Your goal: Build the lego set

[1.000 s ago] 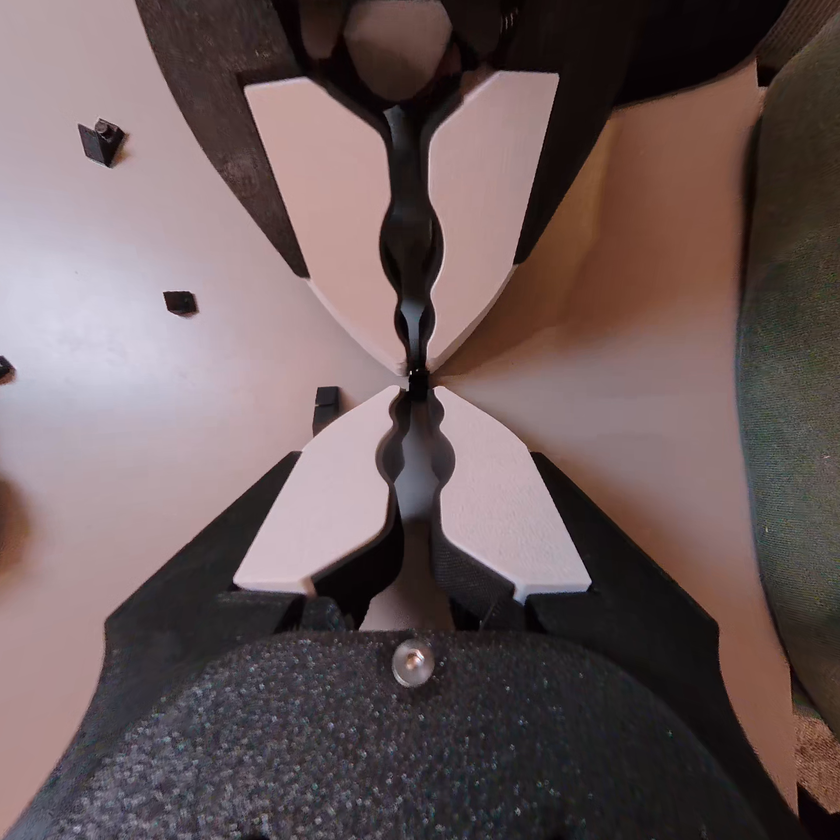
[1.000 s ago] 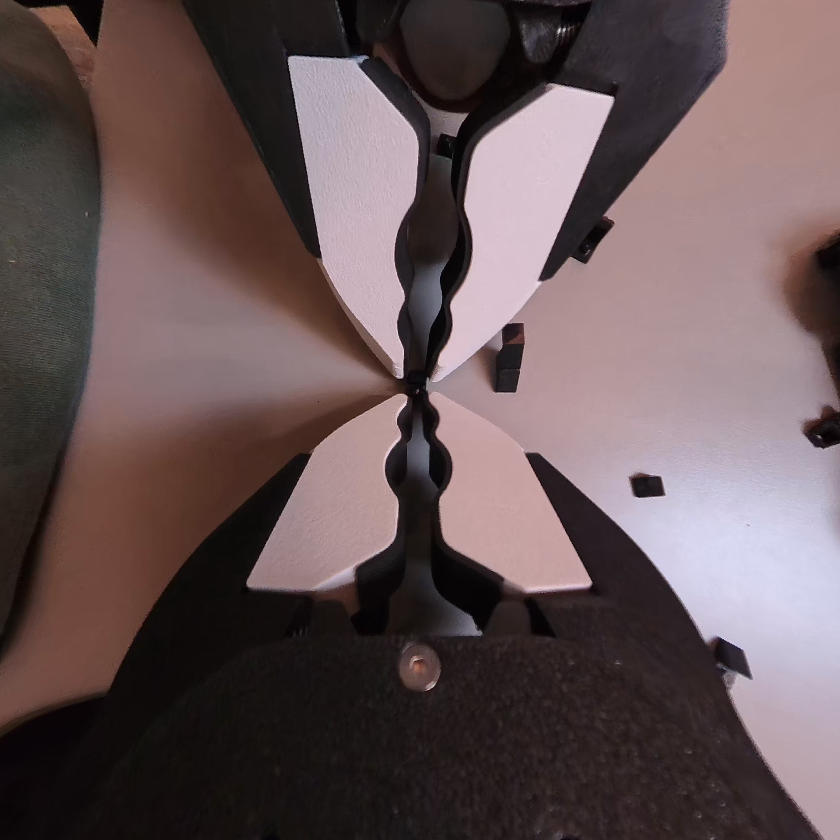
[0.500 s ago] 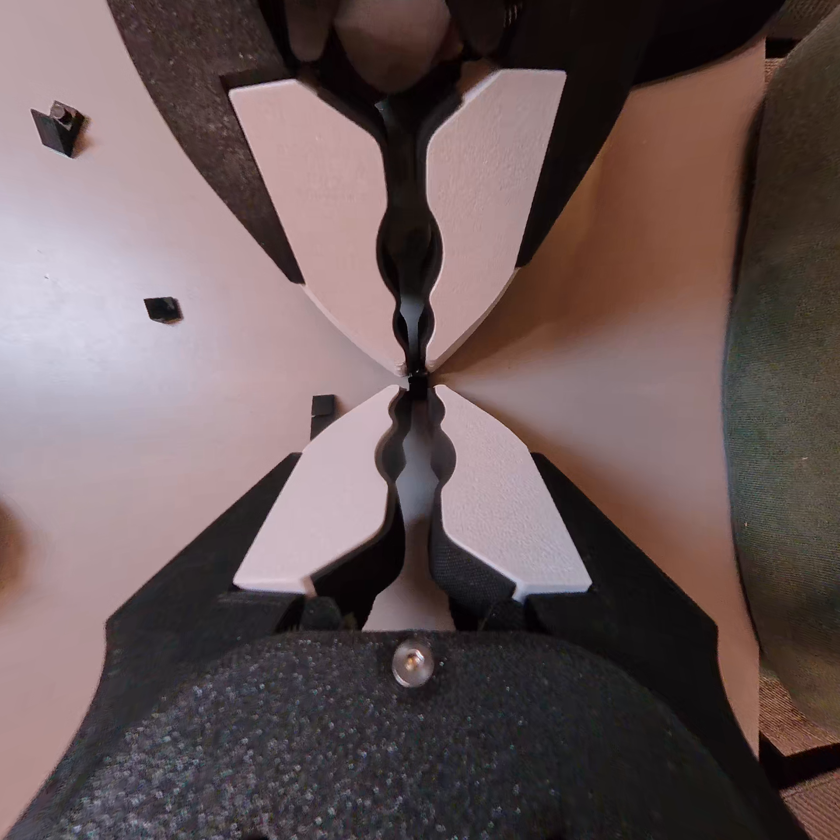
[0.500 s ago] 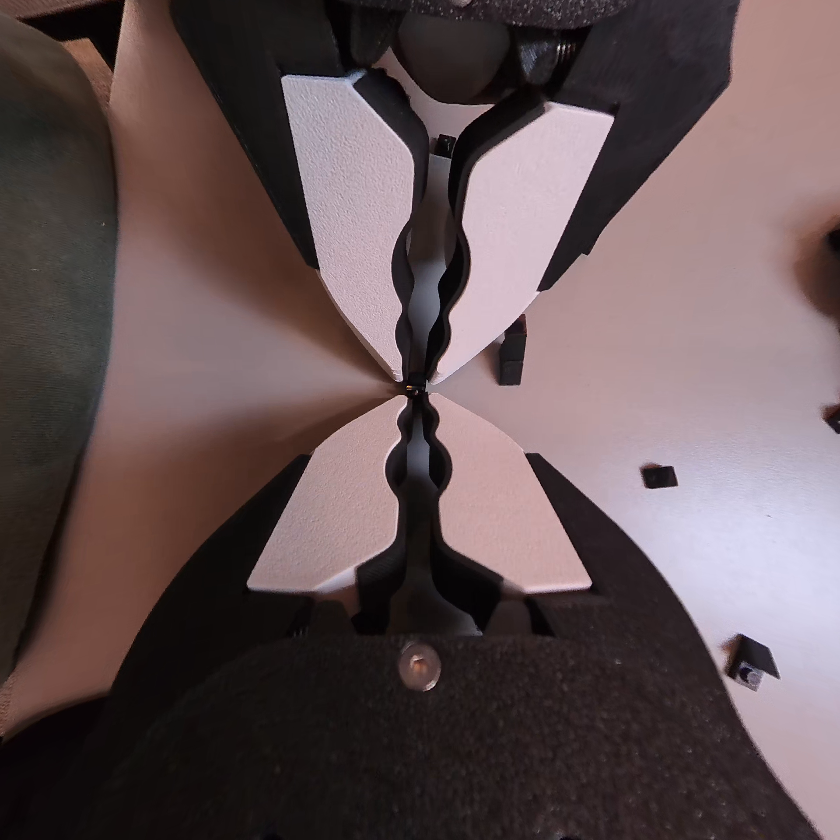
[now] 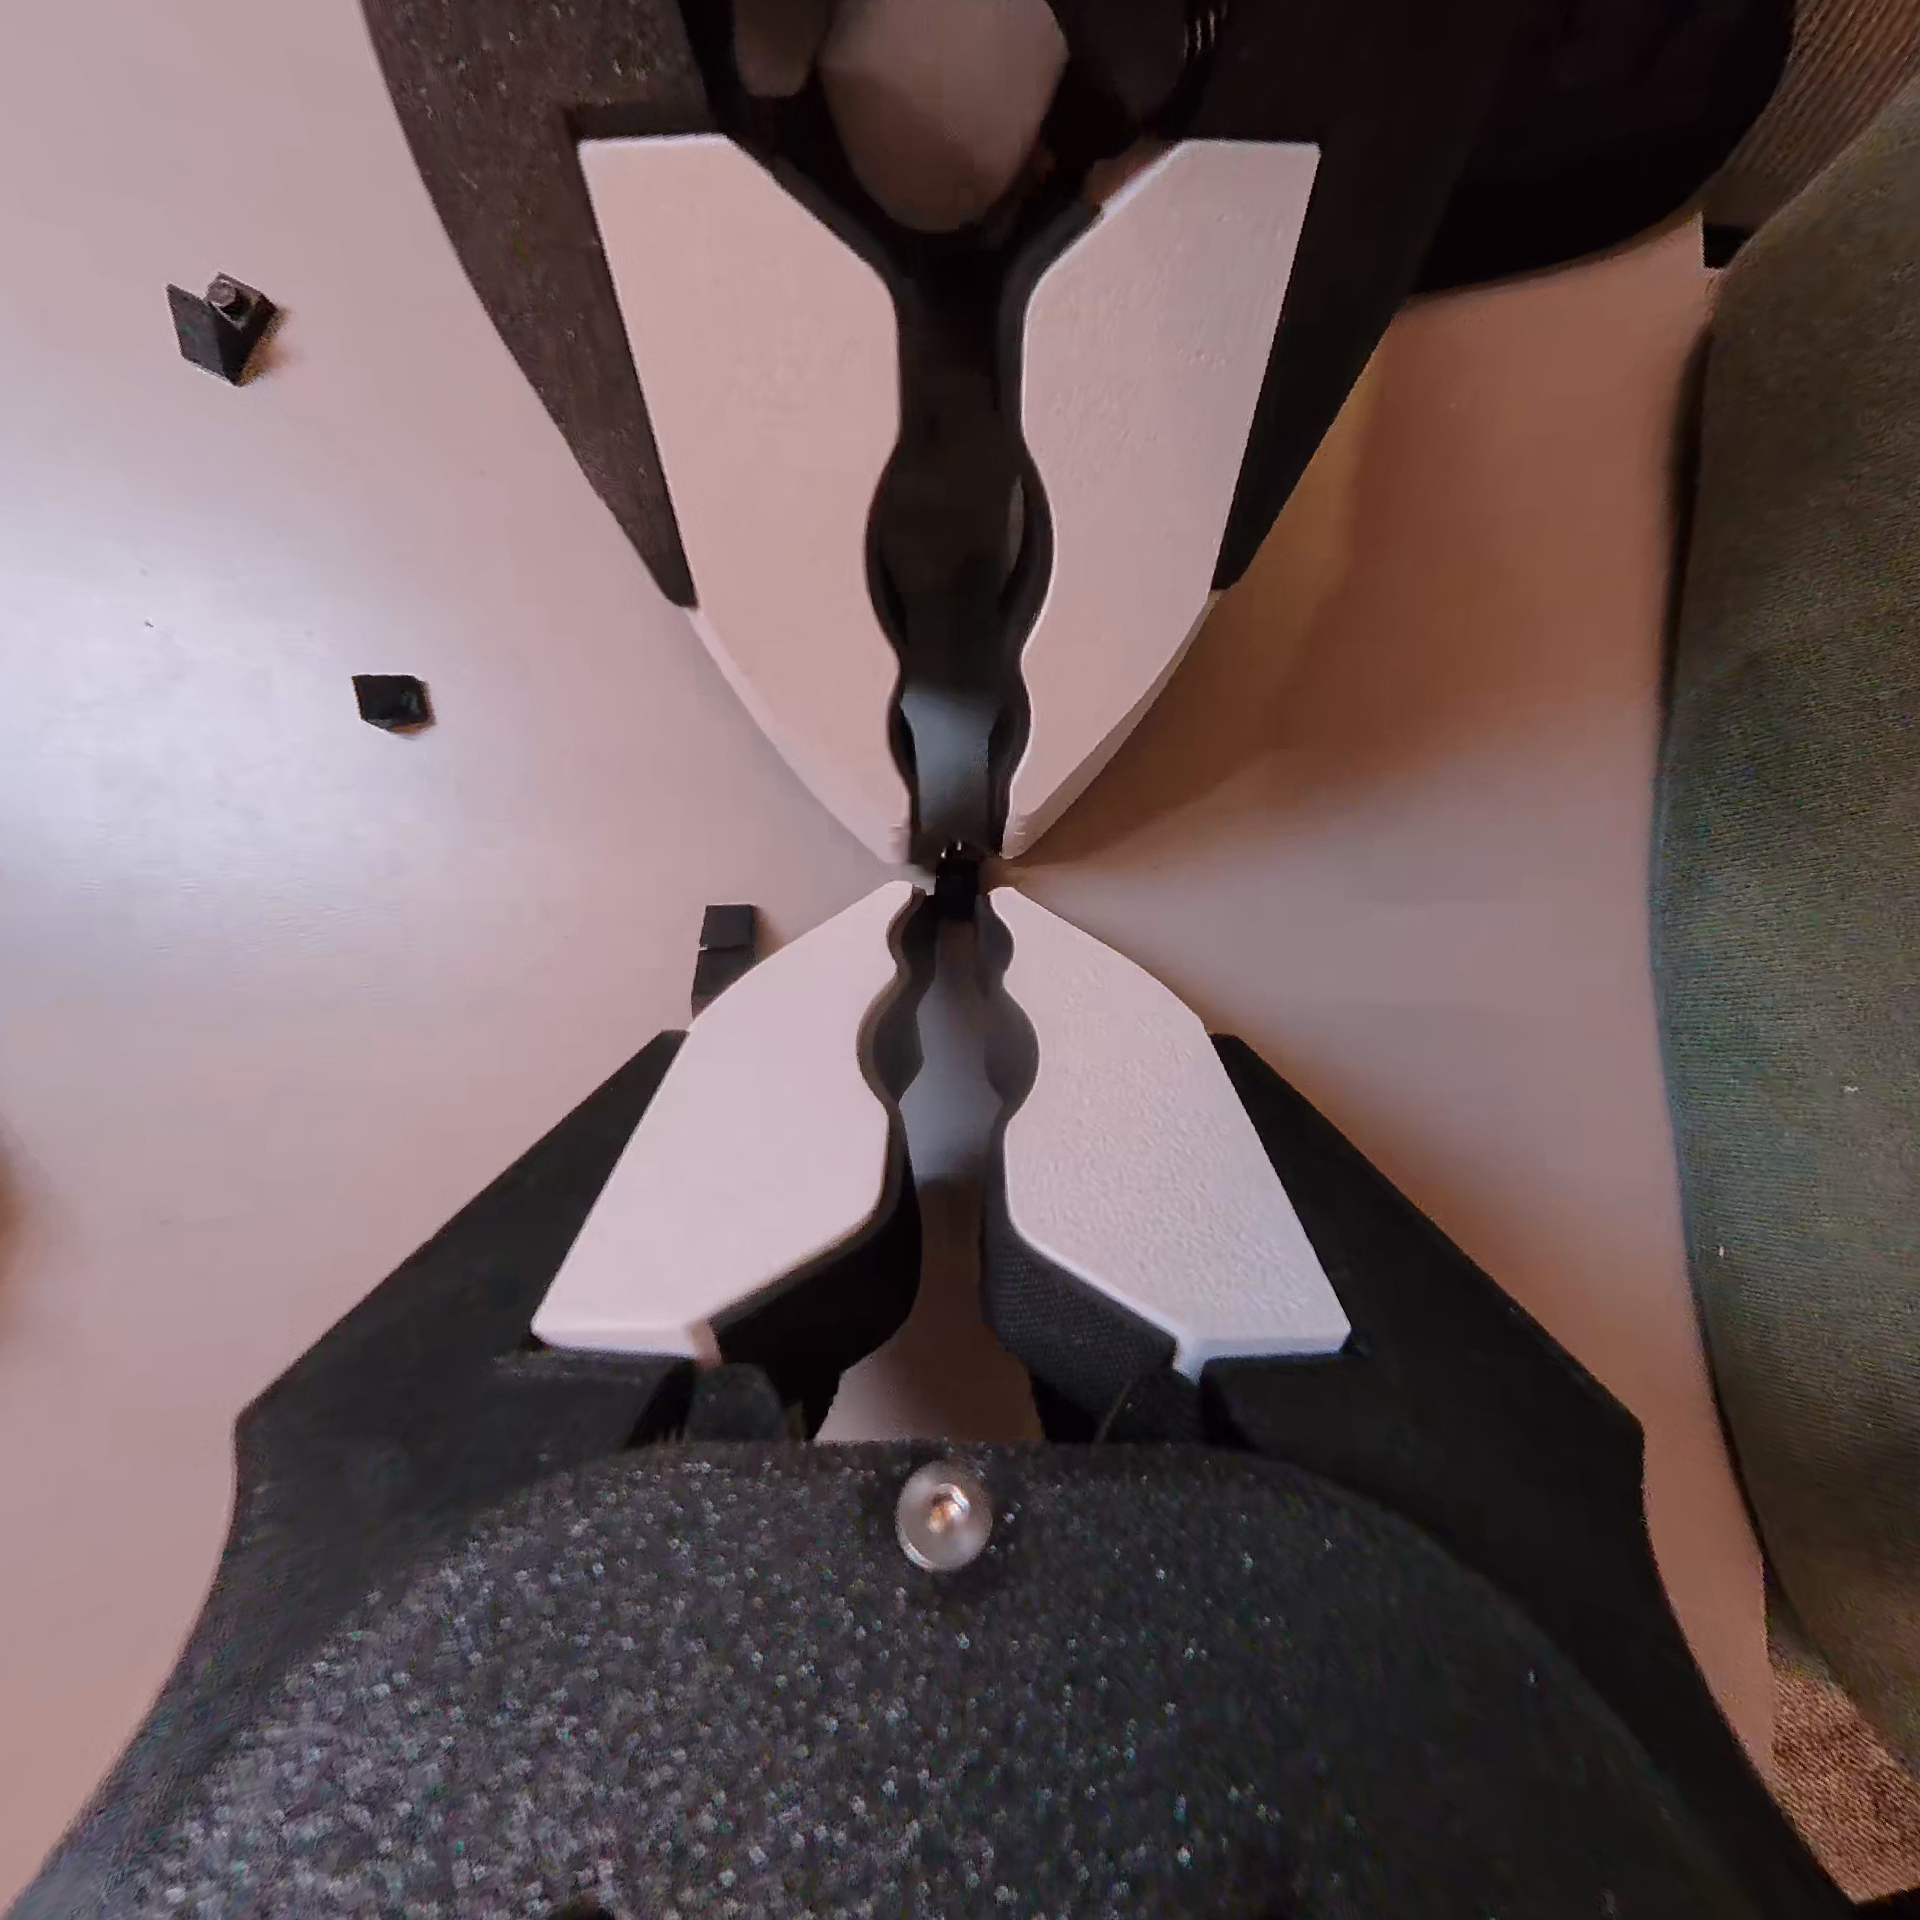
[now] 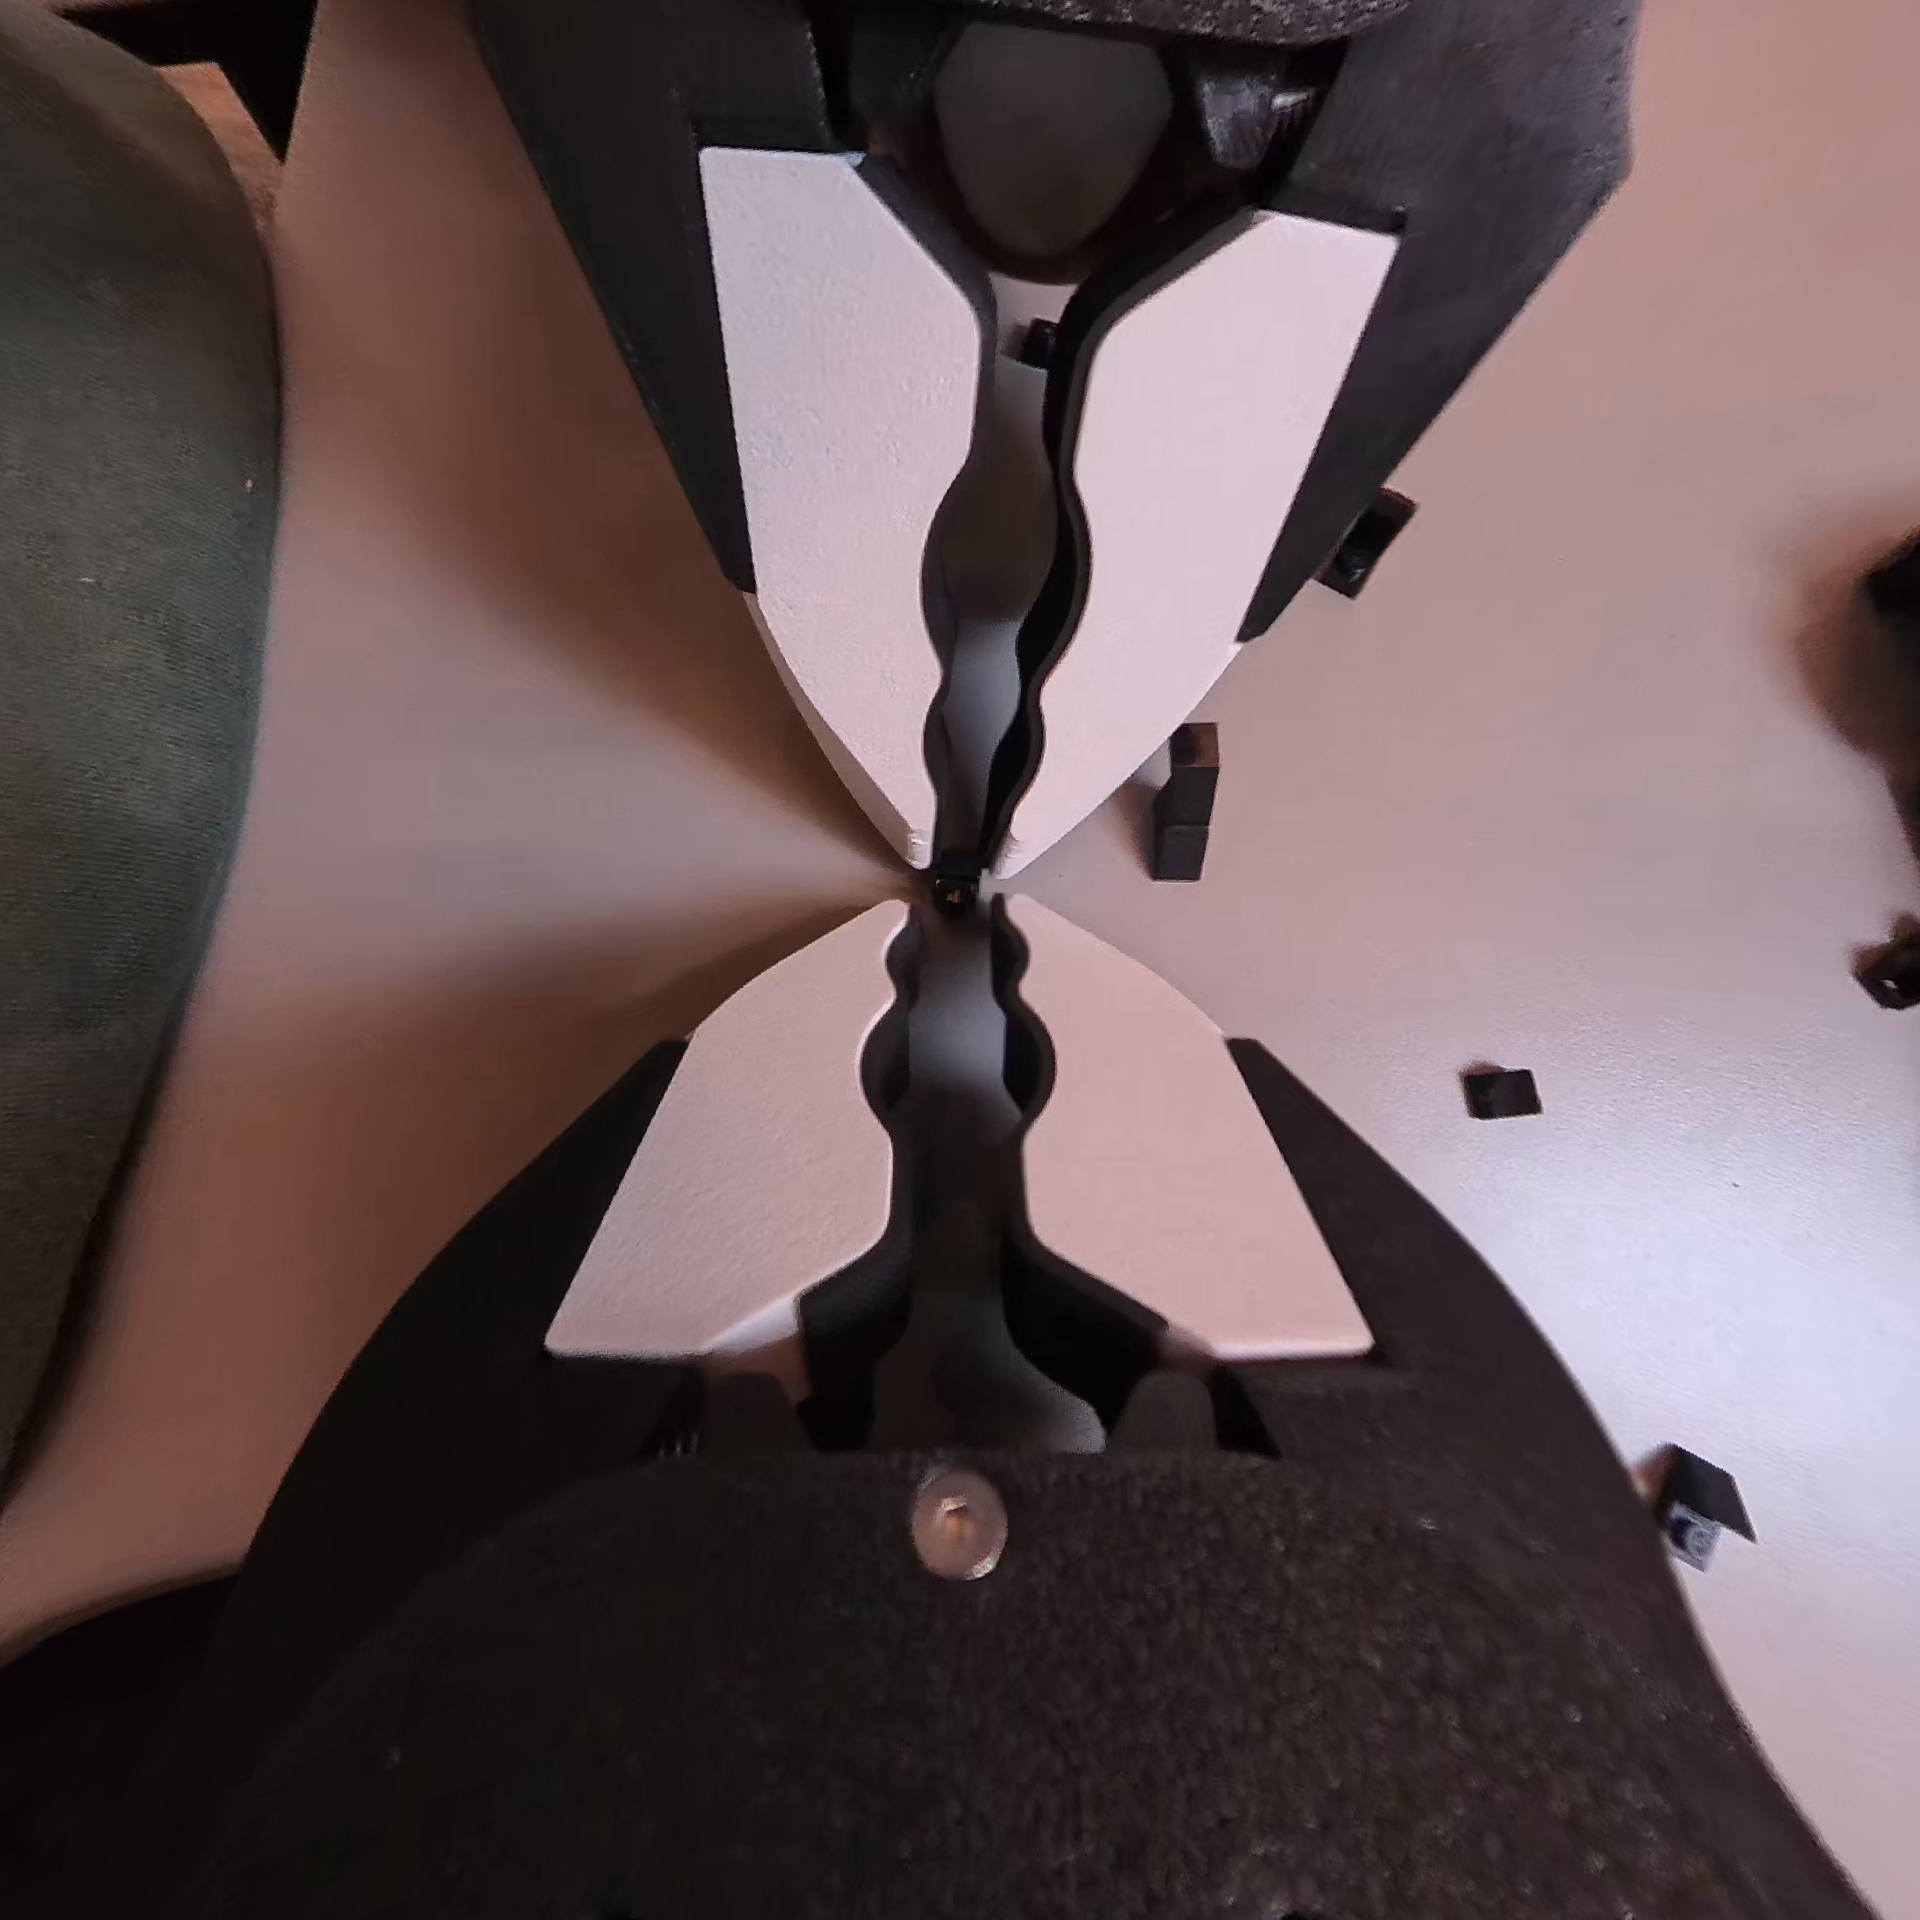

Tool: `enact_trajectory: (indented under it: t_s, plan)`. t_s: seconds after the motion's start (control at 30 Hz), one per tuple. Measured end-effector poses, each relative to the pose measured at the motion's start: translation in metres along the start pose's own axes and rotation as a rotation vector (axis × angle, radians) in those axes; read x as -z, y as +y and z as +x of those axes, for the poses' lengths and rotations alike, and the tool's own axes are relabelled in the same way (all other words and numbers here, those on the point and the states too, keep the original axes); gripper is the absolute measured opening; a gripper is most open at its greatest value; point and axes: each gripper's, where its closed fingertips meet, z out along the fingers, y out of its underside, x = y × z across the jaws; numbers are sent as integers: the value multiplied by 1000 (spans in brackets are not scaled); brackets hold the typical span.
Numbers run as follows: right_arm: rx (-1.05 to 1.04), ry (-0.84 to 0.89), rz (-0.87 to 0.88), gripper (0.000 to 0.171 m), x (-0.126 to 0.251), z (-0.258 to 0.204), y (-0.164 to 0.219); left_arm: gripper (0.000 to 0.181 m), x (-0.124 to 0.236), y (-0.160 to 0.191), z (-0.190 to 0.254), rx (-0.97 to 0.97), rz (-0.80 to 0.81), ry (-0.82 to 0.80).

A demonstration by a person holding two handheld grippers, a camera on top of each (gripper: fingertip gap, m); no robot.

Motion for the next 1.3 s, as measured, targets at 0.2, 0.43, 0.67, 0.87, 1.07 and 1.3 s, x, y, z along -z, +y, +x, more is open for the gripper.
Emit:
enact_trajectory:
  t_s: [0.2,0.43,0.67,0.87,1.07,1.3]
  plan:
    - [1,-7,9,8,-1,-2,-4,9,0,0,1,-11,-1,-7]
    - [17,-2,20,7,-1,-1,-4,18,1,3,1,20,26,-6]
    - [140,71,183,6,16,-2,-30,26,31,-11,6,254,297,125]
    - [304,220,298,7,31,-5,-57,25,64,-22,8,548,579,266]
    - [416,318,324,7,33,-4,-72,23,72,-25,14,668,689,351]
    - [536,416,328,6,34,-2,-79,12,78,-26,11,673,741,352]
